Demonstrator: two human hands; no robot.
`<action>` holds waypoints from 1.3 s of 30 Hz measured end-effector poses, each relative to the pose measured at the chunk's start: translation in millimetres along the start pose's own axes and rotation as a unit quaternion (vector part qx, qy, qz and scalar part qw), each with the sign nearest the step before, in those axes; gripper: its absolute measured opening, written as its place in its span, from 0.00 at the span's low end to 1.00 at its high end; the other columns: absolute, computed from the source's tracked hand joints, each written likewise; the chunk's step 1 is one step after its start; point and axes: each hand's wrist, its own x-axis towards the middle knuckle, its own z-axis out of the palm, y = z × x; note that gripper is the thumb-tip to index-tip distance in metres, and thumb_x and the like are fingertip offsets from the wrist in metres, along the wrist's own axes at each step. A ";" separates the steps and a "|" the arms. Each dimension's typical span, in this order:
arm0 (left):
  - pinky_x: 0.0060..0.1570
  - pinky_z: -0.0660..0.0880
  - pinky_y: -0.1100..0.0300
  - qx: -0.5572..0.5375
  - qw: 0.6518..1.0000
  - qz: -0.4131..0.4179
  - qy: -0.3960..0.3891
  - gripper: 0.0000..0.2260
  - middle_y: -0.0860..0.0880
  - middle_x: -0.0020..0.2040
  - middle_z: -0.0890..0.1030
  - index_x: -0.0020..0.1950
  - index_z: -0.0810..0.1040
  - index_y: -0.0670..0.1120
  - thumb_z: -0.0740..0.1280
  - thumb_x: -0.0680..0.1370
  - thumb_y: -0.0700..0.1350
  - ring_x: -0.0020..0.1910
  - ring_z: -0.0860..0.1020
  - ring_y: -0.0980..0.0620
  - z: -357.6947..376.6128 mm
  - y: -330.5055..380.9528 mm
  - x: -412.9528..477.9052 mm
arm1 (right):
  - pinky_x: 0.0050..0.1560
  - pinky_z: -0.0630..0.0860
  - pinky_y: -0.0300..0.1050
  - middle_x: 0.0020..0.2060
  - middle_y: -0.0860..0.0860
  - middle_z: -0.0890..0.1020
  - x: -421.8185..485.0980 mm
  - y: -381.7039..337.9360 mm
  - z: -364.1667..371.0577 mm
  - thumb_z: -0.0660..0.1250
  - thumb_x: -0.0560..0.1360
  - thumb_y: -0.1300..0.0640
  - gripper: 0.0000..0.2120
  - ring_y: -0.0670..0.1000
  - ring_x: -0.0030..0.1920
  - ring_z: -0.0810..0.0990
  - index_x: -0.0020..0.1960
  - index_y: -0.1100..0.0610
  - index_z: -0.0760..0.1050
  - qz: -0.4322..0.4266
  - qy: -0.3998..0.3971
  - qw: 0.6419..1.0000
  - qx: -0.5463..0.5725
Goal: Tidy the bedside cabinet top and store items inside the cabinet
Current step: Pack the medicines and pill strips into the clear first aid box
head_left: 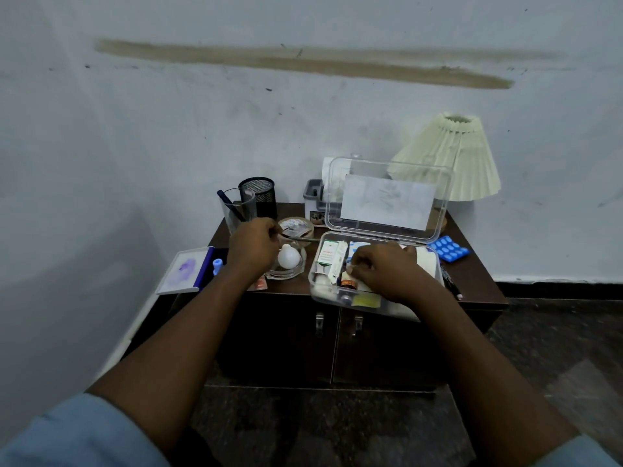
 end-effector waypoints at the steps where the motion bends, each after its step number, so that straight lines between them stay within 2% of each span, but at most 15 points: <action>1: 0.56 0.79 0.50 -0.006 1.000 -0.006 0.005 0.09 0.47 0.55 0.86 0.58 0.85 0.46 0.71 0.78 0.41 0.53 0.82 0.47 -0.3 -3.5 2.0 | 0.62 0.63 0.59 0.51 0.47 0.83 0.7 0.9 -1.2 0.63 0.78 0.39 0.14 0.57 0.60 0.76 0.54 0.46 0.80 0.004 0.016 1.000 0.007; 8: 0.51 0.78 0.55 -0.051 0.999 0.017 0.003 0.09 0.45 0.53 0.86 0.56 0.85 0.43 0.70 0.78 0.44 0.51 0.82 0.48 10.6 9.3 20.7 | 0.59 0.65 0.57 0.46 0.47 0.84 5.3 6.3 -5.5 0.61 0.80 0.47 0.10 0.56 0.56 0.78 0.54 0.46 0.80 -0.005 0.086 0.996 0.030; 12: 0.42 0.72 0.54 0.038 0.998 0.042 -0.028 0.10 0.44 0.46 0.84 0.47 0.82 0.44 0.68 0.76 0.50 0.48 0.81 0.42 23.8 25.9 43.2 | 0.56 0.63 0.55 0.43 0.47 0.84 8.5 9.0 -5.3 0.60 0.81 0.48 0.09 0.54 0.54 0.77 0.52 0.46 0.79 -0.012 0.095 0.995 0.031; 16: 0.56 0.67 0.42 0.146 0.983 0.001 -0.108 0.13 0.48 0.45 0.81 0.45 0.79 0.47 0.68 0.75 0.57 0.52 0.78 0.43 32.4 31.6 60.7 | 0.58 0.63 0.56 0.44 0.46 0.83 8.6 12.2 -6.3 0.60 0.81 0.47 0.09 0.53 0.53 0.77 0.52 0.47 0.79 -0.021 0.108 0.994 0.027; 18: 0.55 0.63 0.42 0.154 0.981 -0.008 -0.119 0.12 0.50 0.41 0.80 0.40 0.78 0.48 0.70 0.73 0.57 0.50 0.79 0.44 36.9 28.2 63.7 | 0.59 0.63 0.56 0.45 0.46 0.83 8.3 14.5 -7.0 0.60 0.81 0.47 0.09 0.53 0.52 0.78 0.52 0.47 0.79 -0.023 0.110 0.993 0.023; 22: 0.60 0.71 0.41 0.105 0.988 -0.020 -0.109 0.12 0.48 0.43 0.83 0.43 0.83 0.46 0.71 0.74 0.55 0.50 0.80 0.44 38.7 25.0 62.6 | 0.61 0.65 0.57 0.45 0.45 0.83 6.9 17.7 -7.4 0.61 0.81 0.47 0.09 0.52 0.52 0.78 0.52 0.47 0.79 -0.024 0.106 0.994 0.023; 24: 0.56 0.75 0.43 0.071 0.994 -0.024 -0.077 0.09 0.46 0.43 0.83 0.41 0.82 0.45 0.70 0.76 0.50 0.49 0.81 0.42 35.7 24.5 60.6 | 0.60 0.64 0.56 0.44 0.45 0.83 6.4 17.8 -7.4 0.61 0.81 0.47 0.09 0.52 0.51 0.79 0.52 0.47 0.79 -0.026 0.106 0.994 0.029; 26: 0.45 0.75 0.54 0.025 0.999 -0.023 -0.003 0.08 0.44 0.43 0.83 0.41 0.82 0.43 0.68 0.78 0.44 0.45 0.81 0.43 30.1 26.0 58.8 | 0.59 0.63 0.56 0.44 0.45 0.83 6.0 16.8 -8.3 0.61 0.81 0.48 0.09 0.51 0.51 0.79 0.52 0.47 0.79 -0.029 0.107 0.993 0.028; 28: 0.35 0.71 0.62 -0.086 0.992 -0.055 0.073 0.08 0.44 0.46 0.86 0.50 0.86 0.41 0.67 0.80 0.42 0.40 0.80 0.51 20.0 34.5 52.4 | 0.59 0.63 0.56 0.44 0.45 0.83 5.8 16.1 -9.4 0.61 0.80 0.48 0.09 0.50 0.50 0.79 0.52 0.47 0.80 -0.027 0.107 0.993 0.036; 29: 0.33 0.71 0.66 -0.178 0.975 -0.095 0.095 0.08 0.44 0.48 0.86 0.54 0.86 0.41 0.67 0.81 0.41 0.39 0.80 0.54 15.6 39.6 49.2 | 0.59 0.65 0.56 0.44 0.44 0.83 5.2 15.4 -10.1 0.62 0.80 0.48 0.08 0.49 0.50 0.79 0.51 0.47 0.80 -0.024 0.109 0.992 0.058; 30: 0.31 0.73 0.67 -0.301 0.937 -0.156 0.089 0.08 0.44 0.49 0.86 0.57 0.85 0.40 0.67 0.81 0.40 0.38 0.82 0.54 11.5 45.8 45.0 | 0.57 0.68 0.54 0.43 0.43 0.83 4.1 14.4 -10.9 0.63 0.79 0.48 0.08 0.48 0.48 0.80 0.51 0.46 0.81 -0.018 0.110 0.989 0.102; 32: 0.29 0.77 0.61 -0.533 0.803 -0.264 0.008 0.08 0.42 0.46 0.87 0.58 0.82 0.38 0.67 0.81 0.37 0.35 0.83 0.50 3.1 56.0 32.3 | 0.50 0.76 0.51 0.40 0.43 0.84 3.1 11.6 -13.0 0.66 0.78 0.49 0.06 0.46 0.42 0.82 0.49 0.47 0.82 0.004 0.110 0.961 0.253; 33: 0.27 0.77 0.61 -0.584 0.757 -0.292 -0.027 0.07 0.42 0.43 0.87 0.58 0.82 0.39 0.67 0.81 0.37 0.33 0.82 0.51 0.0 58.1 25.3 | 0.46 0.78 0.50 0.38 0.44 0.84 2.6 10.0 -14.3 0.67 0.77 0.52 0.05 0.46 0.40 0.82 0.49 0.48 0.83 0.020 0.114 0.938 0.327; 35: 0.26 0.75 0.63 -0.601 0.733 -0.312 -0.070 0.06 0.45 0.40 0.87 0.56 0.82 0.43 0.66 0.82 0.40 0.34 0.82 0.52 -3.7 60.2 12.7 | 0.44 0.80 0.51 0.37 0.46 0.85 2.0 8.9 -16.1 0.68 0.77 0.55 0.05 0.47 0.39 0.83 0.49 0.49 0.83 0.049 0.133 0.902 0.407; 39: 0.27 0.76 0.63 -0.614 0.720 -0.305 -0.104 0.04 0.47 0.39 0.87 0.53 0.82 0.47 0.67 0.82 0.42 0.41 0.83 0.51 -6.4 65.3 0.4 | 0.45 0.83 0.52 0.41 0.46 0.85 5.8 10.3 -15.0 0.67 0.78 0.56 0.06 0.50 0.41 0.85 0.52 0.50 0.82 0.082 0.169 0.876 0.445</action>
